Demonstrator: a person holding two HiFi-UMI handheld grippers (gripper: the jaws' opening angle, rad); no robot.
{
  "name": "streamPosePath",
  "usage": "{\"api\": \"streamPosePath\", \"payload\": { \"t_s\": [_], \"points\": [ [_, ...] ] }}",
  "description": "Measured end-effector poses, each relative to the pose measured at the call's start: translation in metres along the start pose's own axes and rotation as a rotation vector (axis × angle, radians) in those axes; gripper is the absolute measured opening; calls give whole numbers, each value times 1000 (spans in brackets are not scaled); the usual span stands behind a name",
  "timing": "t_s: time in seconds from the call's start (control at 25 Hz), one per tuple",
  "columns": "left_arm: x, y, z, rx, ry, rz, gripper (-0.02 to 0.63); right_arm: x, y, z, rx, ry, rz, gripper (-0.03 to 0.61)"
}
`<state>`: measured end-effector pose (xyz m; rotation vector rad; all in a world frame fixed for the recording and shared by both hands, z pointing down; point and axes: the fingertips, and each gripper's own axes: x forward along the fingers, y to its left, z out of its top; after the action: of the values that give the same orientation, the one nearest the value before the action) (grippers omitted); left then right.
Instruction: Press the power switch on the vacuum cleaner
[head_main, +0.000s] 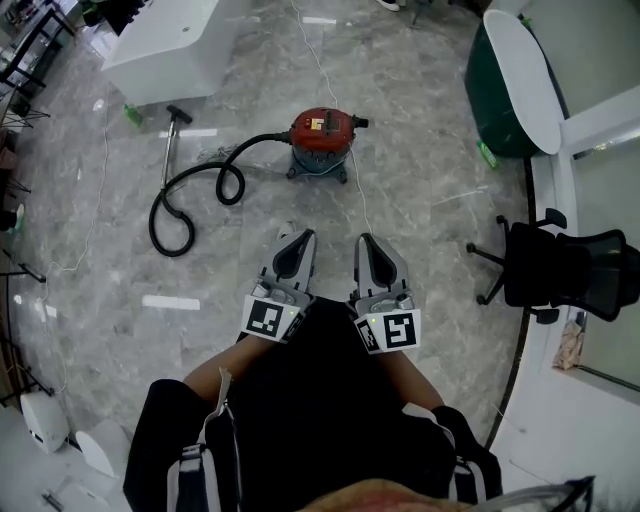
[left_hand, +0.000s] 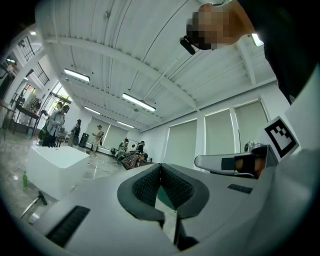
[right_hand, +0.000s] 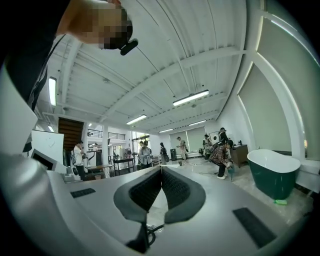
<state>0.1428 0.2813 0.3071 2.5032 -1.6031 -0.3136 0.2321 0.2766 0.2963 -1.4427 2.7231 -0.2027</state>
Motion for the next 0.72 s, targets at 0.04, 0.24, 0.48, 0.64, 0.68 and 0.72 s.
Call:
{"api": "streamPosePath", "payload": {
  "t_s": [0.04,0.24,0.48,0.64,0.68,0.72],
  "points": [
    [13,14,2,-10,19,4,20,19,-2,6,-7,-3,-3,18],
    [66,67,29,-12,22,-5,20,99,-3,15,-29,44,16,18],
    [111,130,37,-42,18,-5,20,177,-13,11,-32,88,-8,18],
    [137,160,37,-70,28,-22,20,217,-20,4,-36,126,-21,18],
    [144,165,37,-71,32,-29,20,225,-22,4,-40,129,-28,18],
    [150,171,39,-71,35,-34,20,234,-25,6,-46,127,-38,18]
  ]
}}
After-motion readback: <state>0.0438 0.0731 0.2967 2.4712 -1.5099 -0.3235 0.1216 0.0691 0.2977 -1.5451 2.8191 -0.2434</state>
